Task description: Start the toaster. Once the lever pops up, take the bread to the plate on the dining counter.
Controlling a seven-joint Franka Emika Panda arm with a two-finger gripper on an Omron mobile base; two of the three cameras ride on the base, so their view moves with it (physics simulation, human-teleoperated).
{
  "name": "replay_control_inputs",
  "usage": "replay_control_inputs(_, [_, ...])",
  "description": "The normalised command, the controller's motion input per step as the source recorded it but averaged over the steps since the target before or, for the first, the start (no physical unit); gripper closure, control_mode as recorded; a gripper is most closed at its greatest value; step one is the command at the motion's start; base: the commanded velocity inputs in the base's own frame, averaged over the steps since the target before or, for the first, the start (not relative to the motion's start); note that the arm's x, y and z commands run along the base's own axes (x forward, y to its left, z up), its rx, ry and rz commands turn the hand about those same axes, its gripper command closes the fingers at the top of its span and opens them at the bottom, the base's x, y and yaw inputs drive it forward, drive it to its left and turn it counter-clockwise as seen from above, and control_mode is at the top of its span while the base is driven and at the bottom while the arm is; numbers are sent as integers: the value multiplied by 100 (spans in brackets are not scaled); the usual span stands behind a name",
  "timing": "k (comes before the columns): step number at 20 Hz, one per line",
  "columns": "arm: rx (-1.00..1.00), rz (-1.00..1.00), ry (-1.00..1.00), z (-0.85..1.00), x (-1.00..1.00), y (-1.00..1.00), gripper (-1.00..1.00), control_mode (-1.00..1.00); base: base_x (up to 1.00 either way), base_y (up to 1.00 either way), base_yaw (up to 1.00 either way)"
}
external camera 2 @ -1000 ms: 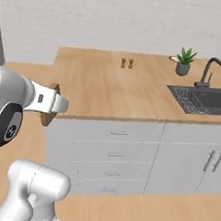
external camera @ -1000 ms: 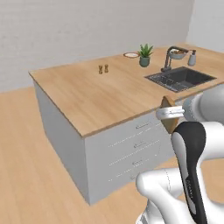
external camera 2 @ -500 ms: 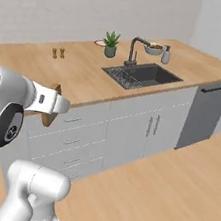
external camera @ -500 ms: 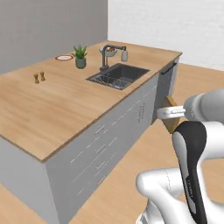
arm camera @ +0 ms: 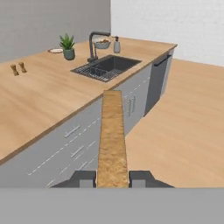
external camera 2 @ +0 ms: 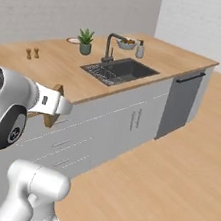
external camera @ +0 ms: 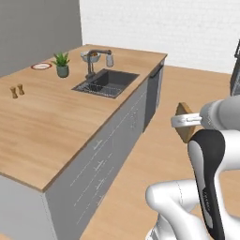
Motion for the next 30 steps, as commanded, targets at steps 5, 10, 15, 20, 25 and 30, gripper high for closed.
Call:
replay_control_inputs(5, [0,0,0,0,0,0,100,100,-9,100,0])
replay_control_inputs(10, [0,0,0,0,0,0,100,100,0,100,0])
replay_control_inputs(15, [0,0,0,0,0,0,100,100,12,100,0])
replay_control_inputs(20, [0,0,0,0,0,0,100,100,0,100,0])
replay_control_inputs(25, [0,0,0,0,0,0,100,100,0,100,-2])
replay_control_inputs(30, [0,0,0,0,0,0,100,100,0,100,-8])
